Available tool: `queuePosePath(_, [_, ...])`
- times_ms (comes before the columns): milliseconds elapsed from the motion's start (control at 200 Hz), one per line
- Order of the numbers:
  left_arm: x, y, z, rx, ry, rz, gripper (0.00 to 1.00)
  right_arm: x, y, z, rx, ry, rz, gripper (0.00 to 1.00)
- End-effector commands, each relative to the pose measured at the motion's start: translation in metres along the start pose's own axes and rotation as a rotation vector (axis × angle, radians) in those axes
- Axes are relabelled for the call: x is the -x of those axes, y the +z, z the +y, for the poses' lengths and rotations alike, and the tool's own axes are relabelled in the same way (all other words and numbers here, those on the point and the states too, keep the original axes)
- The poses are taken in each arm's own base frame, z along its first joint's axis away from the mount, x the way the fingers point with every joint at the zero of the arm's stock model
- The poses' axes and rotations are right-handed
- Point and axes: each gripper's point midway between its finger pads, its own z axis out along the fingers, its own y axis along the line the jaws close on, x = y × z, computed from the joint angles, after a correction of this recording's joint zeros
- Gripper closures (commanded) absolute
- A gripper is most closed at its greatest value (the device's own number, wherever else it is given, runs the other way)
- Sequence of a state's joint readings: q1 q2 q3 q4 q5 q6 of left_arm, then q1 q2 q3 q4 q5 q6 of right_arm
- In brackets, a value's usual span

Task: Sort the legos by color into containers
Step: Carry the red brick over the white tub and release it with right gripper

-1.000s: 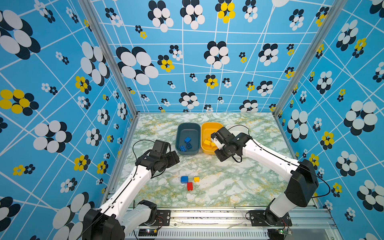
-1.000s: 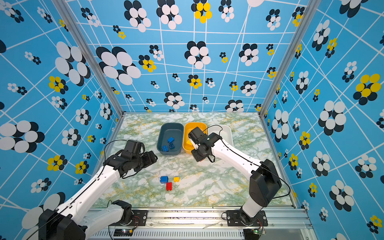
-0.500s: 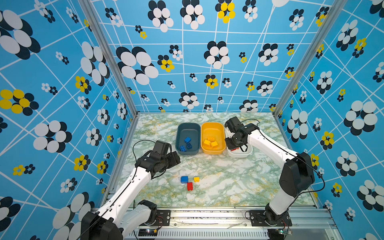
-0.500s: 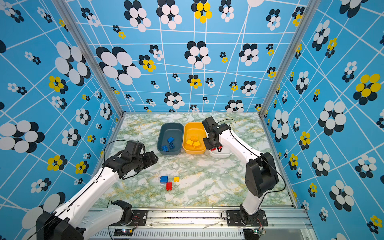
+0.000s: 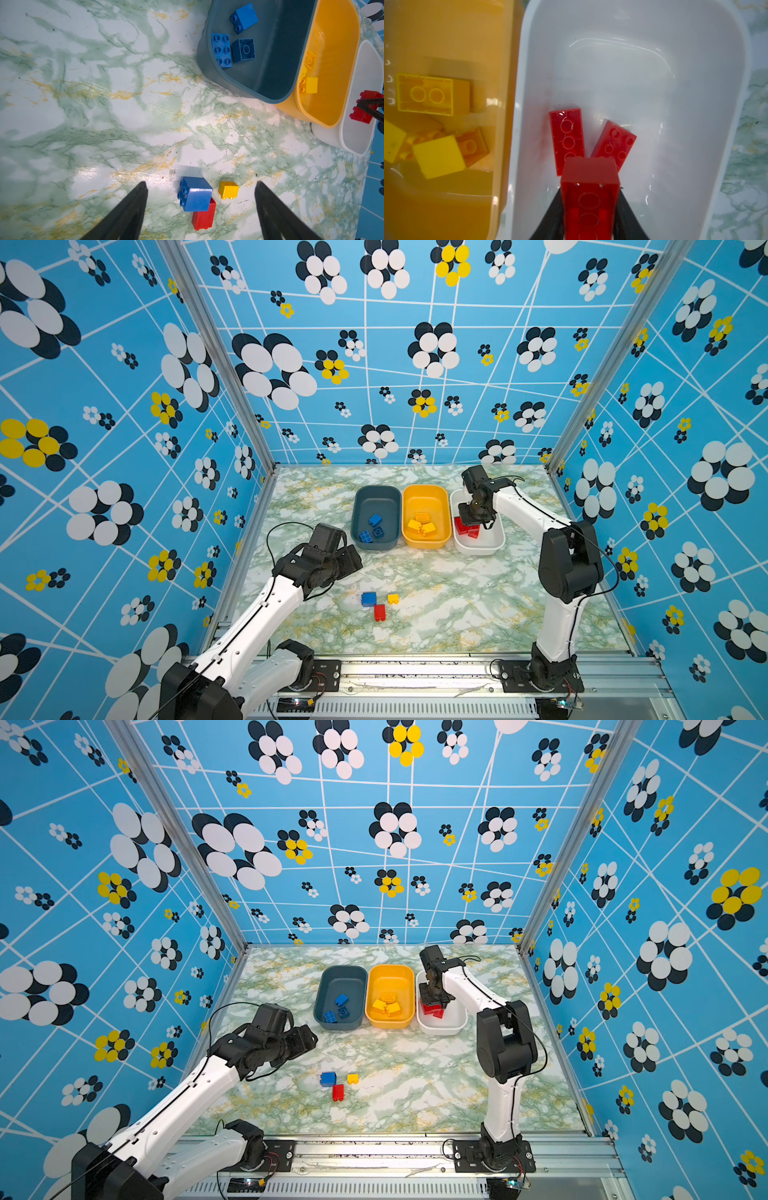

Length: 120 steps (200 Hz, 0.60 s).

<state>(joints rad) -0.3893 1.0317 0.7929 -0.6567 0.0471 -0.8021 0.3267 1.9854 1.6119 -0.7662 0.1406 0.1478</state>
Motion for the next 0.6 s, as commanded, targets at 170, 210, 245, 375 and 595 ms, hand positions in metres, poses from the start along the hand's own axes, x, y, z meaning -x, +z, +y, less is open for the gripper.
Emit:
queuePosePath(170, [-0.006, -0.002, 0.007, 0.041, -0.011, 0.0, 0.18, 0.024, 0.012, -0.005, 0.01, 0.025, -0.003, 0.64])
queuePosePath(210, [-0.007, -0.002, 0.008, 0.042, -0.01, 0.0, 0.17, 0.025, 0.013, -0.007, 0.006, 0.028, -0.001, 0.6])
queuePosePath(245, [-0.007, -0.003, 0.008, 0.044, -0.01, 0.001, 0.17, 0.026, 0.014, -0.007, 0.004, 0.026, 0.001, 0.56])
queuePosePath(375, [-0.01, -0.003, 0.009, 0.049, -0.007, 0.007, 0.17, 0.027, 0.012, -0.008, 0.001, 0.029, -0.001, 0.46])
queuePosePath(595, [-0.018, -0.002, 0.01, 0.056, 0.003, 0.025, 0.17, 0.026, 0.001, -0.009, 0.009, 0.028, -0.015, 0.45])
